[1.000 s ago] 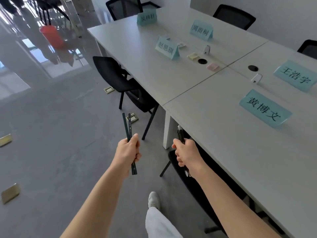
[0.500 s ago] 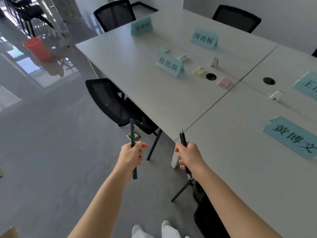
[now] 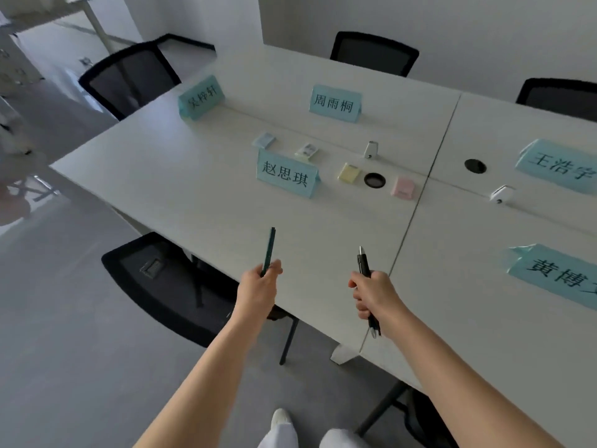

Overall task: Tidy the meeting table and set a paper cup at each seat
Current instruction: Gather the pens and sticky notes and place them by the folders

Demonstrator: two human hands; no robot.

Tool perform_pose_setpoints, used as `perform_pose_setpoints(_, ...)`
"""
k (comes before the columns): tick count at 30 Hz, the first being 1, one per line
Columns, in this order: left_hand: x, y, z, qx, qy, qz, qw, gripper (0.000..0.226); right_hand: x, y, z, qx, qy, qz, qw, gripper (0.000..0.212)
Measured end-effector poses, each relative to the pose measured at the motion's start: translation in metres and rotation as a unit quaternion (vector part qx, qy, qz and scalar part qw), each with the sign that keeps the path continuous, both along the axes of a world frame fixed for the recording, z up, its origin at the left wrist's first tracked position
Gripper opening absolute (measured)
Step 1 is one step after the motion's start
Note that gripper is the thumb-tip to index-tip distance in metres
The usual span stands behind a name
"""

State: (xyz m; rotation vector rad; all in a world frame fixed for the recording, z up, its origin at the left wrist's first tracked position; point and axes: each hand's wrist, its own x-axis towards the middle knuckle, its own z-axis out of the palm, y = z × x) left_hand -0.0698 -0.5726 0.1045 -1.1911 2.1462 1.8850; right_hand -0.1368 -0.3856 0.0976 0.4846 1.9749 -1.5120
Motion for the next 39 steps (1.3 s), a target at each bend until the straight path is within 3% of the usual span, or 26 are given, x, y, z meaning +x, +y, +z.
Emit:
perform_pose_setpoints(5, -0.089, -0.023, 0.003, -0.027, 0.001, -0.096, 0.995, 0.035, -0.063, -0.012, 0.002, 0.004, 0.010, -0.039, 0.999, 0.019)
perform_pose_setpoints(10, -0.184, -0.006, -0.003, -0.098, -0.025, -0.188, 0.977, 0.028, -0.137, -0.001, -0.012, 0.045, 0.028, -0.072, 0.996, 0.017)
perform_pose_setpoints(13, -0.247, 0.011, -0.010, -0.133, -0.052, -0.195, 0.970, 0.013, -0.195, 0.015, -0.029, 0.075, 0.013, -0.095, 0.993, 0.018)
perform_pose_setpoints(21, -0.391, 0.051, -0.048, -0.192, -0.121, -0.195, 0.954, 0.013, -0.337, 0.055, -0.069, 0.173, 0.005, -0.116, 0.978, 0.015)
perform_pose_setpoints(26, -0.456, 0.059, -0.089, -0.279, -0.176, -0.220, 0.918, 0.039, -0.402, 0.064, -0.105, 0.275, -0.017, -0.079, 0.958, 0.042)
perform_pose_setpoints(32, -0.486, 0.062, -0.127, -0.340, -0.237, -0.254, 0.874, 0.076, -0.420, 0.056, -0.134, 0.337, -0.025, -0.055, 0.940, 0.078)
perform_pose_setpoints(39, -0.496, 0.060, -0.150, -0.351, -0.234, -0.241, 0.874, 0.072, -0.425, 0.055, -0.145, 0.397, -0.022, -0.019, 0.917, 0.071)
